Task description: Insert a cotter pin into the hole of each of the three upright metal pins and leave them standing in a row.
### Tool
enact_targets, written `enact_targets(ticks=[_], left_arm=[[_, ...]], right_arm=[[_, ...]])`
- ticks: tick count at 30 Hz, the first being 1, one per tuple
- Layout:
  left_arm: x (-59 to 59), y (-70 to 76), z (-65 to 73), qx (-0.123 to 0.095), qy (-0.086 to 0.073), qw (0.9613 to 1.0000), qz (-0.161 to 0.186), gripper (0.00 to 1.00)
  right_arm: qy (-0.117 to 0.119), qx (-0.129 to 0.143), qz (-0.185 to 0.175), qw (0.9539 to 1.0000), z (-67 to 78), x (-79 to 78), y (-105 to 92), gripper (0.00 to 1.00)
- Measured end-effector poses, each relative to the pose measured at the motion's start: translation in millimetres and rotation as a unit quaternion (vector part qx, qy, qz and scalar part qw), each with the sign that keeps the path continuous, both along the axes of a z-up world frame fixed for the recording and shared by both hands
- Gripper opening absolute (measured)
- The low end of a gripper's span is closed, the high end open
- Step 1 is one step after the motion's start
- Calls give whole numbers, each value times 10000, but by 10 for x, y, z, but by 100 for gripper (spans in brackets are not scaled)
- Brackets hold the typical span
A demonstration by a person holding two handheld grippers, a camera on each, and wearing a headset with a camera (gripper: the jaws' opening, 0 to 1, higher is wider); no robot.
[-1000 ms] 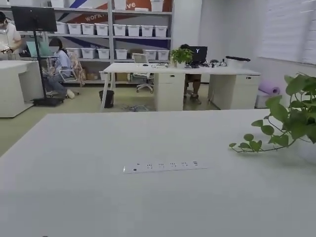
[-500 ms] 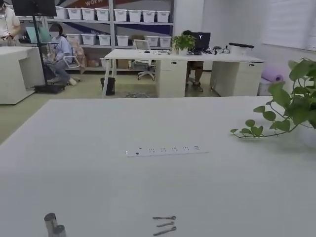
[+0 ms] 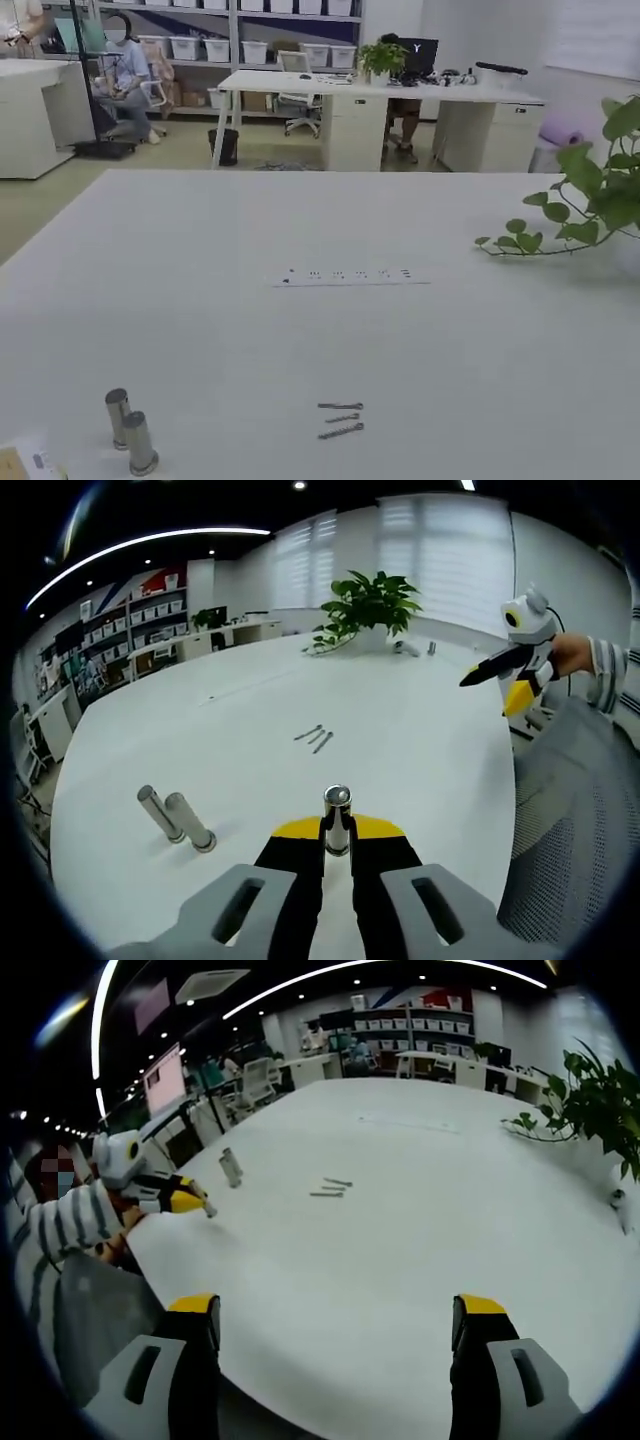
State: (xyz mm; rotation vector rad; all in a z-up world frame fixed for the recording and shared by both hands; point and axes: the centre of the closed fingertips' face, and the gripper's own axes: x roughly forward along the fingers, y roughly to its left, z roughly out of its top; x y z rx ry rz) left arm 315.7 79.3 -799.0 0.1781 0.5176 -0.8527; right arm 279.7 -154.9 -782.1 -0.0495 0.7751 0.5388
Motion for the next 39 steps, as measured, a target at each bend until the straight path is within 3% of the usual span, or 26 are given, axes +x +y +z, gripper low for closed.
enact_targets(ticks=[5,10,24,39], left_arm=[[-51,-38,-42,41,21,9996,-288,7],[-52,-64,-82,26,80,9994,-346,7],[-123,-127,-170,156,57,9972,-734,7],[-154,-113,-266,197,4,9962,-854,7]], right_arm=[[24,-34,30,10000,0,5,34,97],[66,-83,83,9999,-17,0,70,97],[134,-167,104,9997,-31,-16,115,97],[196,-268,303,9990,-36,-48,202,97]])
